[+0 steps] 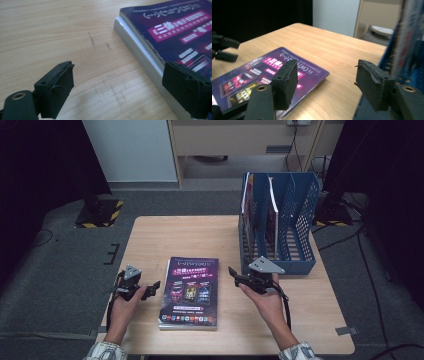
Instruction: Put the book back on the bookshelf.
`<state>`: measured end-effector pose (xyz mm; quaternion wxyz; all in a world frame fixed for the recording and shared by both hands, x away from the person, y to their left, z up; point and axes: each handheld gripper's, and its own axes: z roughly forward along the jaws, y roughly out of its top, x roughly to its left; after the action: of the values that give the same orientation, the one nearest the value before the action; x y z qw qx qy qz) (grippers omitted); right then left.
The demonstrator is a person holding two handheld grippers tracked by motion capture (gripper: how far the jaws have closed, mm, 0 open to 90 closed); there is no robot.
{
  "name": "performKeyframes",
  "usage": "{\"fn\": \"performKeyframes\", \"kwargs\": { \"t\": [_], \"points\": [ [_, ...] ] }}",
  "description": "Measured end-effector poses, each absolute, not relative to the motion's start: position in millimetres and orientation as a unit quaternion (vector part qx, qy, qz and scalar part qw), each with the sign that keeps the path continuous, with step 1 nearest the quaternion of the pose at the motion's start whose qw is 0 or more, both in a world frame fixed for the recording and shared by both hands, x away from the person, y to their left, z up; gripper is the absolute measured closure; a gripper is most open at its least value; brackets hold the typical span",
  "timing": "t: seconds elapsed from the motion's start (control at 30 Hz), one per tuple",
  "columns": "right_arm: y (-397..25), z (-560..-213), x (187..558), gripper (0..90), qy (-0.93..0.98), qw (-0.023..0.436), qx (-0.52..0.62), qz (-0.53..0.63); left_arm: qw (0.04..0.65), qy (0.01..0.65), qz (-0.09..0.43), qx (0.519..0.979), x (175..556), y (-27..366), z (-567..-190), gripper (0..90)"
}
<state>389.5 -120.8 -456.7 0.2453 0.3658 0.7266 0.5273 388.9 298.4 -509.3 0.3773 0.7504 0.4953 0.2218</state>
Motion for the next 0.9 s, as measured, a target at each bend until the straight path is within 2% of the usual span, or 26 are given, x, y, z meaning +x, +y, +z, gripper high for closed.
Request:
{"fn": "performKeyframes", "kwargs": {
  "t": [0.53, 0.9],
  "points": [
    [-84.8, -477.1, 383.3, 56.0, 0.782, 0.209, 0.323, 0.491, 0.396, 0.440, 0.210, 0.778, 377.1, 263.7, -497.0, 37.7],
    [-77.1, -486.0, 382.7, 61.6, 0.795, 0.195, 0.317, 0.478, 0.389, 0.433, 0.194, 0.790, 379.0, 254.1, -503.8, 41.2]
  ]
}}
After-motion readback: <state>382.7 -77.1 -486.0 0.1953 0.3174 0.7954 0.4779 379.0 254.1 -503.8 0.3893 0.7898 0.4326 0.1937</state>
